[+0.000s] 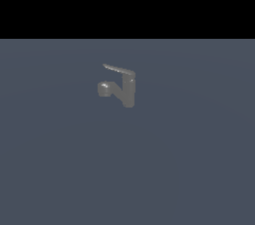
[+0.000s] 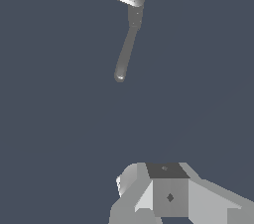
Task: Turn on the faucet by rotating a designated handle.
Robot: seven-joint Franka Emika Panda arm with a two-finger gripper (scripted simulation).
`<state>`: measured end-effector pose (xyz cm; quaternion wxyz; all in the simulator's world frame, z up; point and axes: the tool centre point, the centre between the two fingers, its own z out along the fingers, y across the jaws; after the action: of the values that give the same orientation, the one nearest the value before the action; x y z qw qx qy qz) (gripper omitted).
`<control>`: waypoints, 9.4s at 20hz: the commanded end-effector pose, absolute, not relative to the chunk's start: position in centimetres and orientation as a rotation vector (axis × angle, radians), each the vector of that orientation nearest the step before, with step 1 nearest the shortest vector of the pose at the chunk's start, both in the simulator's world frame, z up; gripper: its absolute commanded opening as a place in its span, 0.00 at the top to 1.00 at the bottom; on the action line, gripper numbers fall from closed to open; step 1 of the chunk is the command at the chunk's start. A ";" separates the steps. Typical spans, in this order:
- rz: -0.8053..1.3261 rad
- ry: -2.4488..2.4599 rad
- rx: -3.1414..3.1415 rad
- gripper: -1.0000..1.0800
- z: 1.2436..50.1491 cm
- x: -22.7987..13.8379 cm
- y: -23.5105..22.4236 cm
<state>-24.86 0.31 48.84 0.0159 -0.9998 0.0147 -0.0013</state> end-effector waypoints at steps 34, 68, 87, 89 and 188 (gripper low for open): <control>0.026 0.501 -2.919 1.00 49.2 -15.3 1.6; 0.228 1.845 -2.351 1.00 32.3 9.2 3.0; 0.052 2.381 -2.021 1.00 19.7 17.0 5.7; 0.035 2.406 -2.002 1.00 18.9 17.4 6.0; 0.009 2.411 -2.001 1.00 17.4 1.4 1.8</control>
<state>1.28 2.24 17.43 0.0044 -0.6396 0.7687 0.0024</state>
